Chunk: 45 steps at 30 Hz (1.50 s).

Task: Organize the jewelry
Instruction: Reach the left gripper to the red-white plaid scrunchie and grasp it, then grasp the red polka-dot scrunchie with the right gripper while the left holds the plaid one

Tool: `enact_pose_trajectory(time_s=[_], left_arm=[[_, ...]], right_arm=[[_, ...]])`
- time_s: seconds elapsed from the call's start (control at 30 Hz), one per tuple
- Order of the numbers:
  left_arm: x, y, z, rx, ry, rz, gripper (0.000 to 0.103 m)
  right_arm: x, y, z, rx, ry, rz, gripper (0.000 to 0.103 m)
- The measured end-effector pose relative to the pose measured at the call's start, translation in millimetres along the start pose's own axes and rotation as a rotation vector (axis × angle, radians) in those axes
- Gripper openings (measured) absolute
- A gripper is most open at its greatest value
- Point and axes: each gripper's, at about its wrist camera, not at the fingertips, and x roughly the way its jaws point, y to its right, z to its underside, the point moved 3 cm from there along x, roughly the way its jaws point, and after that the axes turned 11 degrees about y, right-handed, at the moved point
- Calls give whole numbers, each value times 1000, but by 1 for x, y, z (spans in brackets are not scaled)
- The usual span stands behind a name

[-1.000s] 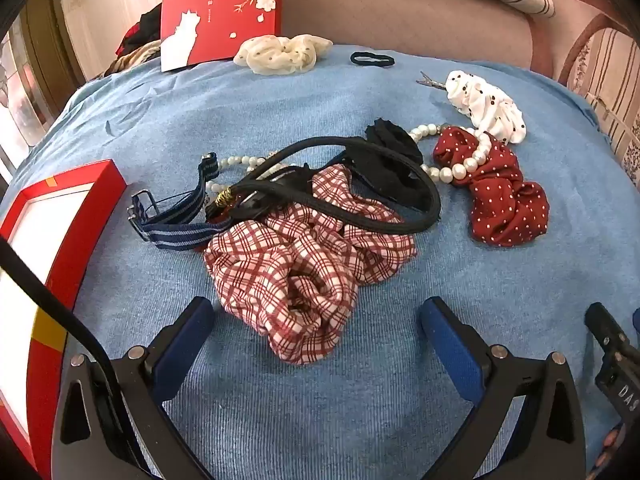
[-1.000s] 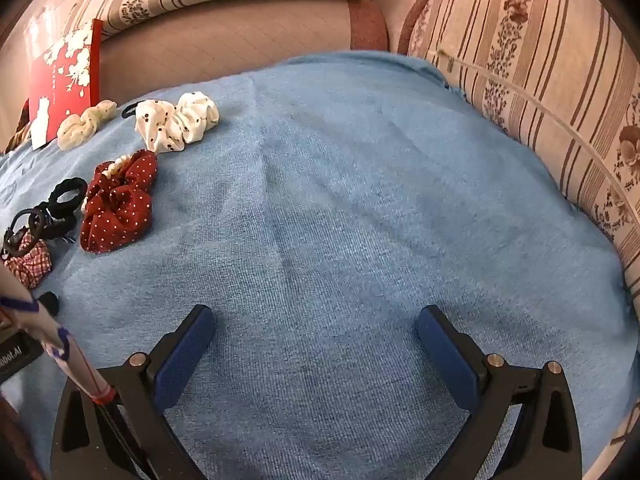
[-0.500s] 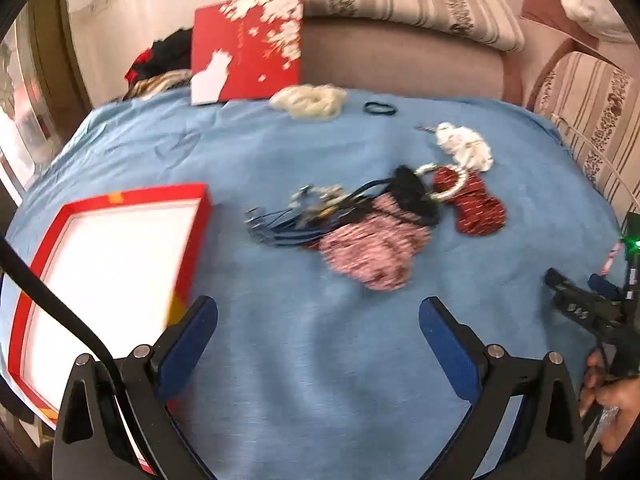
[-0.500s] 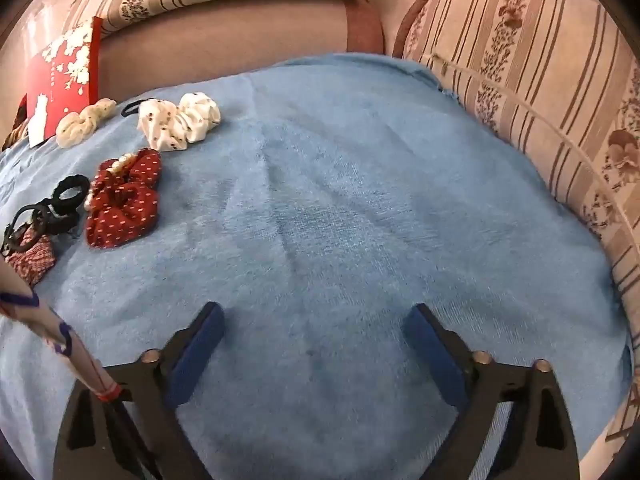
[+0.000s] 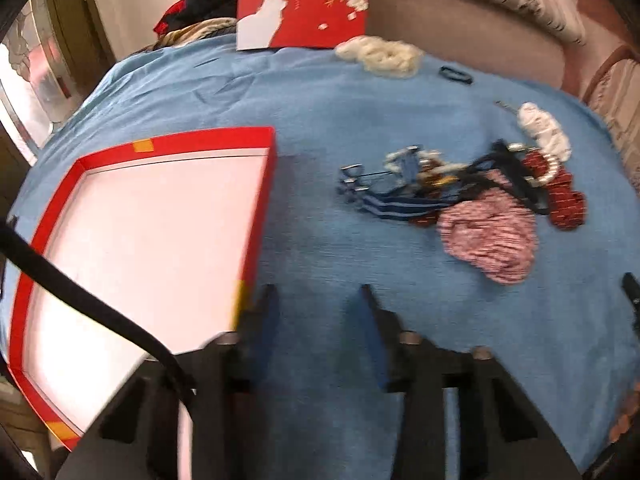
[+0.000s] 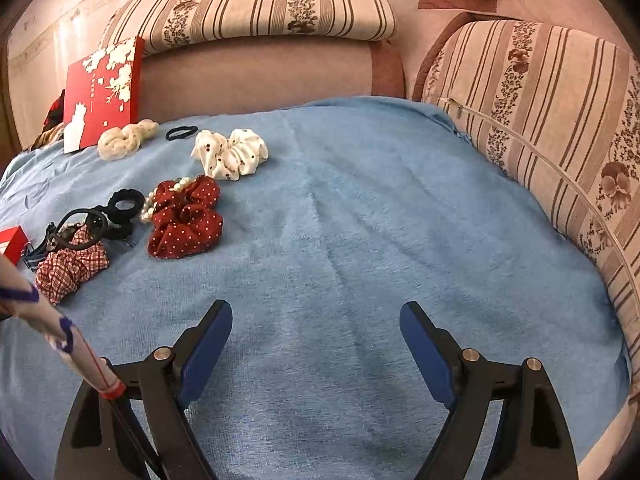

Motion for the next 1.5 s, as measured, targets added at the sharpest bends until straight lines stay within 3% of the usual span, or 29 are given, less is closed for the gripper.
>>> enact_pose_trajectory(time_s=[0.07, 0.37, 0.43, 0.53, 0.6, 0.77, 0.93, 1.23, 1.27, 1.3, 1.37, 1.5], left_arm=[[1, -6, -1, -2, 1, -14, 20], [18, -36, -26, 22, 8, -94, 19], [16, -42, -26, 6, 2, -81, 19], [-3, -46, -24, -40, 14, -32, 26], [-23, -43, -25, -50, 59, -16, 56], [-59, -18, -32, -58, 152, 102, 74], [-49, 20, -29, -15, 103, 208, 75], [10, 94, -26, -24, -41, 352, 75], [14, 99, -25, -23, -55, 356, 66], [20, 103, -23, -15, -73, 354, 38], [28, 107, -22, -1, -92, 288, 12], [7, 88, -16, -56, -94, 366, 9]], right_arm=[[-2, -4, 1, -1, 2, -2, 89], [-3, -13, 2, -33, -2, -9, 89], [-3, -13, 1, -35, -1, -9, 89], [-3, -14, 0, -36, 4, -7, 89], [-6, -14, -1, -25, 20, -9, 88], [-13, -5, -5, 71, 65, -56, 84], [-4, -3, -2, 153, -32, -152, 77], [-1, -8, -3, 135, -45, -182, 77], [1, -10, -2, 134, -50, -188, 77], [2, -10, -3, 136, -54, -195, 75], [4, -12, -3, 138, -62, -207, 73], [4, -15, -2, 140, -67, -238, 70]])
